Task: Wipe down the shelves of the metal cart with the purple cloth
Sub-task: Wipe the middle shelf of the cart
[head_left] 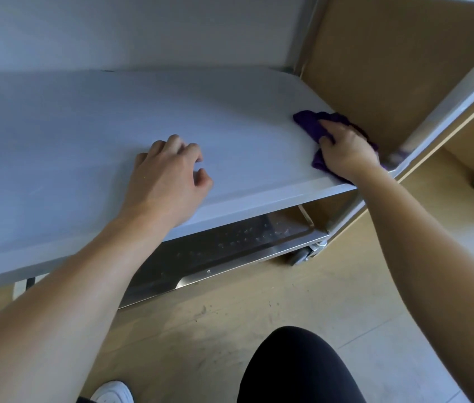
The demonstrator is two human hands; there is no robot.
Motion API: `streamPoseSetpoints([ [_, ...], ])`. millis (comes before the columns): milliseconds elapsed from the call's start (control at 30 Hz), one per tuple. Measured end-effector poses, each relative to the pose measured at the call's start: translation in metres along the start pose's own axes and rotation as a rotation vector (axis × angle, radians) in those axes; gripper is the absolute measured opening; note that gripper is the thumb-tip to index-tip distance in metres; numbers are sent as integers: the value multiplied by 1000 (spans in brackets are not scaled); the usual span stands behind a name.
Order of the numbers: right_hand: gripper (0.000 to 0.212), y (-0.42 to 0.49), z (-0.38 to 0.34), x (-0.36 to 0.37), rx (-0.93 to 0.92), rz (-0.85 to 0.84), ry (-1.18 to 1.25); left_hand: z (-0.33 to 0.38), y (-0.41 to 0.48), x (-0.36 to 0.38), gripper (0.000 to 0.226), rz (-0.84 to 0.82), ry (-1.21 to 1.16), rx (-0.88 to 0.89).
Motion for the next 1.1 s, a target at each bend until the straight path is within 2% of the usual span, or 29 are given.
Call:
streamPoseSetpoints([
  [200, 46, -54, -77, 19, -115, 36, 48, 2, 0, 0, 30, 15, 8, 12],
  [400, 47, -89, -168, 50, -198, -80, 63, 2, 0, -3, 31, 13, -55, 13],
  [567, 45, -92, -178, 49, -194, -69, 40, -20, -6, -20, 26, 92, -153, -44],
  [767, 47, -92, -185, 49, -192, -66, 46, -64, -24, -50, 19, 110, -42, -72],
  [933, 44, -88, -194, 55, -178, -74, 30, -116, -45, -66, 24, 105, -13, -229],
  [1033, 45, -87, -212, 66, -185, -109, -12, -121, -50, -65, 27, 109, -56, -245],
  [1100, 50, -91, -242, 77, -253, -133, -30, -121, -50, -63, 28, 107, -61, -260],
])
Point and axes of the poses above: each hand's wrist, its own y-axis towards the middle knuckle, its own x-axis out of the palm, z = x × y, the point moved 10 cm from there along y, towards the middle knuckle, and after that the axes turned 3 degrees about x, right-handed, at the moved point
